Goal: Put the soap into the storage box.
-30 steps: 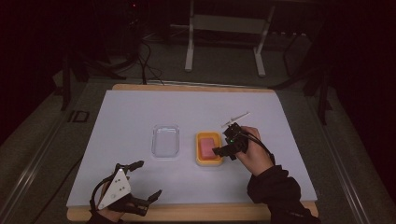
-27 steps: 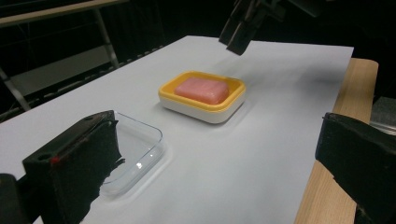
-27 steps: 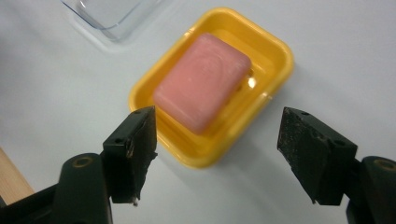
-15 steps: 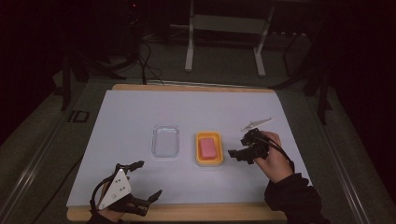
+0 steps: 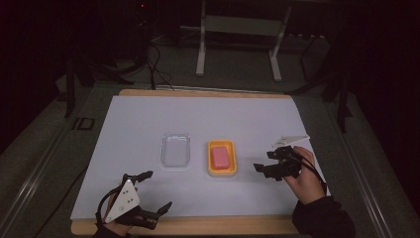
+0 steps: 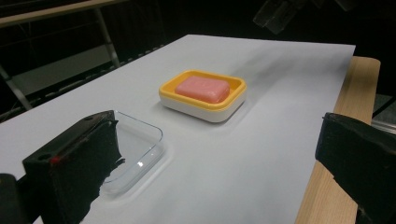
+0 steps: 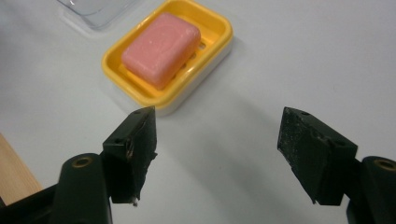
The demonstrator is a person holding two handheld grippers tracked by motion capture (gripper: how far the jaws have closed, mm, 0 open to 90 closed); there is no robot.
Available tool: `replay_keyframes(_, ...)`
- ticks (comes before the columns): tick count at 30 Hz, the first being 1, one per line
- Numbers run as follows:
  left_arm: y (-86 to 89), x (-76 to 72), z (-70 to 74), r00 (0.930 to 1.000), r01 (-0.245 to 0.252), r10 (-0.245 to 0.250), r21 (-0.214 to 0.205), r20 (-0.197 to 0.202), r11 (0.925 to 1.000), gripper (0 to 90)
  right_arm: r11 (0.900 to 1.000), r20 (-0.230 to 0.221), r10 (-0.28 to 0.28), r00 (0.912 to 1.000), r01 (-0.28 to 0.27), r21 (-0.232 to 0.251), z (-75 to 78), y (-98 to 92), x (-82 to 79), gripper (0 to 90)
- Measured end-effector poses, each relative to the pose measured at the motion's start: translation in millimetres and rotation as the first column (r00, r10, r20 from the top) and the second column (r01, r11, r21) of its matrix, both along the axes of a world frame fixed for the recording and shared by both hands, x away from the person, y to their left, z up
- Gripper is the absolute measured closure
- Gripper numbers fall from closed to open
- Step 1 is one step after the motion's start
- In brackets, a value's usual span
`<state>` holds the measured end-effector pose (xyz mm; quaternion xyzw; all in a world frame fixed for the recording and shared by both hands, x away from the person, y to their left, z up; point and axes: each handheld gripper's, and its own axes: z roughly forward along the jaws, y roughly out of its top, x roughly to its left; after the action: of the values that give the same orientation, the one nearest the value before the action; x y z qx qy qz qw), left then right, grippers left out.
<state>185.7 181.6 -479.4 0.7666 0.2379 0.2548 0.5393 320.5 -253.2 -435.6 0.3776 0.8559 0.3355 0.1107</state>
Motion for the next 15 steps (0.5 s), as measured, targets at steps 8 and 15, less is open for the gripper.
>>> replay_keyframes(8,0.0,-0.1,0.0,1.0000,-0.002,0.002,0.002,0.003,1.0000,0.4,0.9998,0.048,-0.009,0.9988,0.010,-0.016,-14.4,-12.3,-12.5,29.5)
replay_keyframes(15,0.1,-0.2,0.0,1.0000,-0.003,0.003,0.003,0.003,1.0000,0.4,0.9986,0.108,-0.043,0.9932,0.046,-0.028,-29.9,-26.0,-21.8,31.3)
